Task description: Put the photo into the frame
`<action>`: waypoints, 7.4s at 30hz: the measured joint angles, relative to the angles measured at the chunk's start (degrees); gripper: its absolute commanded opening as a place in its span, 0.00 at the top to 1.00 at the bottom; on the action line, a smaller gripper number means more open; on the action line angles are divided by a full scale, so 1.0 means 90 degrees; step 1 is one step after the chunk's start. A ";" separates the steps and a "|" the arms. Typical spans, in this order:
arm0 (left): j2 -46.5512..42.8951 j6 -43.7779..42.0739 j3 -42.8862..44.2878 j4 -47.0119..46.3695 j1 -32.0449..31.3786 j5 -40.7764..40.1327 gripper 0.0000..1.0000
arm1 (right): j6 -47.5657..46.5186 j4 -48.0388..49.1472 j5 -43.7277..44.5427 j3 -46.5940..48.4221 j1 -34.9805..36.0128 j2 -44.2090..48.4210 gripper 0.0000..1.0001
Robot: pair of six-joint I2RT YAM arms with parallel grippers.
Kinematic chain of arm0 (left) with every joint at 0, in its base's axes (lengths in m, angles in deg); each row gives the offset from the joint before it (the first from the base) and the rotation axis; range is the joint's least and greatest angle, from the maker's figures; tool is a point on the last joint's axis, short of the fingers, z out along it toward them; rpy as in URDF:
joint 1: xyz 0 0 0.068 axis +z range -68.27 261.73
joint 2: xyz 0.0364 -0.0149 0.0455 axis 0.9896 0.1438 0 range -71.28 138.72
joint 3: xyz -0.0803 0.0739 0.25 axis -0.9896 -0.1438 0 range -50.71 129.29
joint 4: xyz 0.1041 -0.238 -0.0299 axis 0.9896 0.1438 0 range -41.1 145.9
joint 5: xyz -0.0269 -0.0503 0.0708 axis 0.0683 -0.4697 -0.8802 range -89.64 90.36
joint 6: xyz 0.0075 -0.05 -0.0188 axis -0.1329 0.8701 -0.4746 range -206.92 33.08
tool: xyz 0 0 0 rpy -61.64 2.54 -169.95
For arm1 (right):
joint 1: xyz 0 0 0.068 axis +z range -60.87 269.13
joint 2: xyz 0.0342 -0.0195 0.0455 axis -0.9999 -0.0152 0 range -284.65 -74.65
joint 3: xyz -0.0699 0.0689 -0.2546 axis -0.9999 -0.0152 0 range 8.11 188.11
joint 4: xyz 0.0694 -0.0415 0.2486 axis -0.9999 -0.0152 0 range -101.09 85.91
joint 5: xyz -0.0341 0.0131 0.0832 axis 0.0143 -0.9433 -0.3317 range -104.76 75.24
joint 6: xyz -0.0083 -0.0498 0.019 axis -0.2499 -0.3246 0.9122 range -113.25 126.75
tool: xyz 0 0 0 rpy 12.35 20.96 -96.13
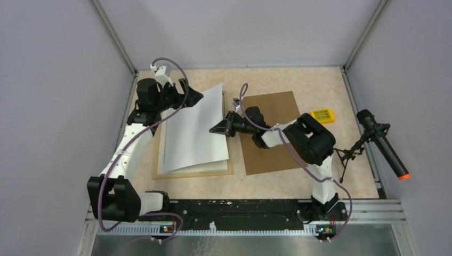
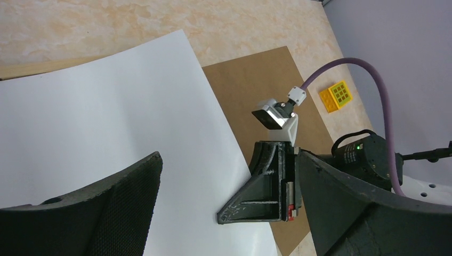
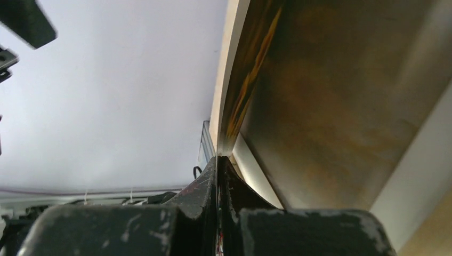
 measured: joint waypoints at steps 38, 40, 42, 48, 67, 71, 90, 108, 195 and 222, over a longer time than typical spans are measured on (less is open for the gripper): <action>0.0000 0.0019 -0.0022 -0.0002 0.0036 -0.0002 0.01 | 0.1532 0.1239 -0.0566 0.1469 0.0007 -0.0695 1.00; 0.0000 0.0019 -0.0022 -0.0002 0.0039 -0.0002 0.01 | 0.1532 0.1226 -0.0542 0.1532 0.0012 -0.0748 1.00; 0.0000 0.0019 -0.0022 -0.0002 0.0044 -0.0002 0.01 | 0.1506 0.1171 -0.0517 0.1540 0.0017 -0.0775 1.00; 0.0000 0.0022 -0.0022 -0.0002 0.0073 0.0000 0.01 | 0.1248 0.0903 -0.0454 0.1537 0.0019 -0.0826 1.00; 0.0000 0.0029 -0.0022 -0.0005 0.0083 0.0046 0.01 | -0.0126 -0.0452 0.0080 0.1141 0.0044 -0.0845 0.97; 0.0000 0.0049 -0.0022 -0.0007 0.0083 0.0070 0.01 | -0.0279 -0.0675 0.0449 0.0879 0.0141 -0.0753 0.98; 0.0000 0.0095 -0.0024 -0.0044 0.0083 0.0092 0.01 | -0.0534 -0.1100 0.1902 0.0277 0.0406 0.0029 1.00; 0.0000 0.0146 -0.0024 -0.0046 0.0097 0.0119 0.01 | -0.0321 -0.1333 0.2186 0.0029 0.0449 0.0202 0.79; 0.0024 0.0396 -0.0216 -0.0342 0.0219 0.0449 0.01 | -0.3609 -0.5926 0.3373 0.0056 0.0937 0.2380 0.32; 0.0182 0.0177 -0.0262 -0.0182 0.0007 0.0138 0.01 | -0.3043 -0.6608 0.4393 -0.0719 0.1923 0.2793 0.45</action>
